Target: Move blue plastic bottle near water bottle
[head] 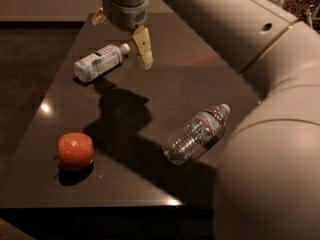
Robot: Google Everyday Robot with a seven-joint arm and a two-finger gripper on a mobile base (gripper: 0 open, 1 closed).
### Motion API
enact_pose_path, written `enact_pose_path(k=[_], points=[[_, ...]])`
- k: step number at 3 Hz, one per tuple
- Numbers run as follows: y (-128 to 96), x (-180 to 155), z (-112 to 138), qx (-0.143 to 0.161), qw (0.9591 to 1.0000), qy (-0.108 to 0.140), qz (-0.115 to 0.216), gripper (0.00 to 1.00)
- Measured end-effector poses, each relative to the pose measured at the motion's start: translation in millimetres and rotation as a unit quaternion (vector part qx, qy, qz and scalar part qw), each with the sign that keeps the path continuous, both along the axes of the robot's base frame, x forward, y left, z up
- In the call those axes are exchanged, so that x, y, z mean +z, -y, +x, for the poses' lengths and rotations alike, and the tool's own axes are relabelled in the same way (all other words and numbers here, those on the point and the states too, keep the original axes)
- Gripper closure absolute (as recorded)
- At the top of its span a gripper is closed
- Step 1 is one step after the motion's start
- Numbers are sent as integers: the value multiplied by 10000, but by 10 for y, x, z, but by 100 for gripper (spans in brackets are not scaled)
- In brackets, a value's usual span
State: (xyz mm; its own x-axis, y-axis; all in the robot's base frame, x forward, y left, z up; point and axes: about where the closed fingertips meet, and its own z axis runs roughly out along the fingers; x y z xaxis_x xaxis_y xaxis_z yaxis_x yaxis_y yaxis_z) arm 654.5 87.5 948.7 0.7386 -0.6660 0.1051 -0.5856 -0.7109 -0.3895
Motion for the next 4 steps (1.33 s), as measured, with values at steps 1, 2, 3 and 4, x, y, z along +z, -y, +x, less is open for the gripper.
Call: enact_pose_path(k=[1,2,3,4], points=[[-14,-130,106,344,9984,-42,-446,0],[-18,-131,109,340,9985,-38,-436,0],[-35,-134,204,294,9984,-74,-483,0],[-105,-174,375,259,9986,-114,-450,0]])
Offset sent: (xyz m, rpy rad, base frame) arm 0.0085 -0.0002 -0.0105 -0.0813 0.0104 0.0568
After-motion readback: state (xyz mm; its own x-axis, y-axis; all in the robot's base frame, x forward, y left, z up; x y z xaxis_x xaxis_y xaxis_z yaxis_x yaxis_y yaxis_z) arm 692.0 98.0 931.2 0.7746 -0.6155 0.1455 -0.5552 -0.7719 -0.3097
